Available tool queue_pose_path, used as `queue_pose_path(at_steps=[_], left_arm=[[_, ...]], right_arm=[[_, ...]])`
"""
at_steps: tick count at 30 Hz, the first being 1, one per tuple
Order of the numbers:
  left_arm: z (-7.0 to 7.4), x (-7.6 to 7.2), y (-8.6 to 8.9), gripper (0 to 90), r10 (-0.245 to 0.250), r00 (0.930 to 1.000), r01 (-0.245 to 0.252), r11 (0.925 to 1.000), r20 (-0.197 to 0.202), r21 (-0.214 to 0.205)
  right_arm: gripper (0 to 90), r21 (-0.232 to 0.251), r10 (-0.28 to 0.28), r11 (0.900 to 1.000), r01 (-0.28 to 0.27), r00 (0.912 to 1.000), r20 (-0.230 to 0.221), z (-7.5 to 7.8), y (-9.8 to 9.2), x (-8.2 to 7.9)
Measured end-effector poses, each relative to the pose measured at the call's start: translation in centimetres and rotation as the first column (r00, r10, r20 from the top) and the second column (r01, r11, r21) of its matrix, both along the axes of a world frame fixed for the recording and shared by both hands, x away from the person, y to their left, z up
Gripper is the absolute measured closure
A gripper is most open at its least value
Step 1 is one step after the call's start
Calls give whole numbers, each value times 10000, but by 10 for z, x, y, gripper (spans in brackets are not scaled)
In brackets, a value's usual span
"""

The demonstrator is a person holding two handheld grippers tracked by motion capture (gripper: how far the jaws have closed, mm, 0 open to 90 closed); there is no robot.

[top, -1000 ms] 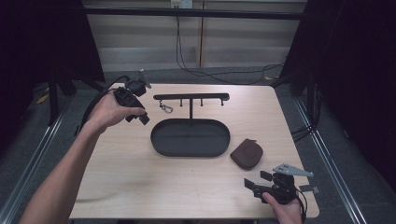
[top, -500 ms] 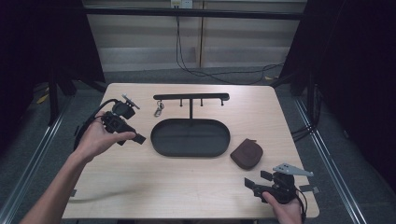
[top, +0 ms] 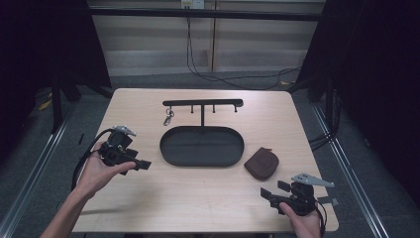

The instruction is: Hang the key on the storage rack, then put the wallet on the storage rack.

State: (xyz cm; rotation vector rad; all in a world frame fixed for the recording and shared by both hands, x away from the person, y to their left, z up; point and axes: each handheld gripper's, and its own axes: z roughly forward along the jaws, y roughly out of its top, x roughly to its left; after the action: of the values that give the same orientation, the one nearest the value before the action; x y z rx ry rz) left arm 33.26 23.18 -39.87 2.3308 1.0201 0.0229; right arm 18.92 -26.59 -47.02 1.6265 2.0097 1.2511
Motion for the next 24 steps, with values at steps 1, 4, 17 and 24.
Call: queue_pose_path(at_steps=[1, 4, 17, 24], left_arm=[[-4, -7, 5, 232, -161, 9995, 142, 9974, -256, -704], [-6, -16, 8, 198, -237, 9997, 234, 9958, -24, -881], [-28, -58, 32, 187, 152, 9961, -5, 9862, 875, -1655], [-39, -80, 34, 219, 505, 9927, -288, 9812, 1099, -1909]], right_arm=[[228, 66, -15, 10000, 15, 10000, -69, 0, -1, 1], [228, 110, -127, 9999, 128, 9999, -94, 1, -1, 1], [168, -240, -279, 9993, 273, 9994, -217, 9, -7, 11], [174, -837, -450, 9957, 392, 9966, -687, 17, -13, 24]])
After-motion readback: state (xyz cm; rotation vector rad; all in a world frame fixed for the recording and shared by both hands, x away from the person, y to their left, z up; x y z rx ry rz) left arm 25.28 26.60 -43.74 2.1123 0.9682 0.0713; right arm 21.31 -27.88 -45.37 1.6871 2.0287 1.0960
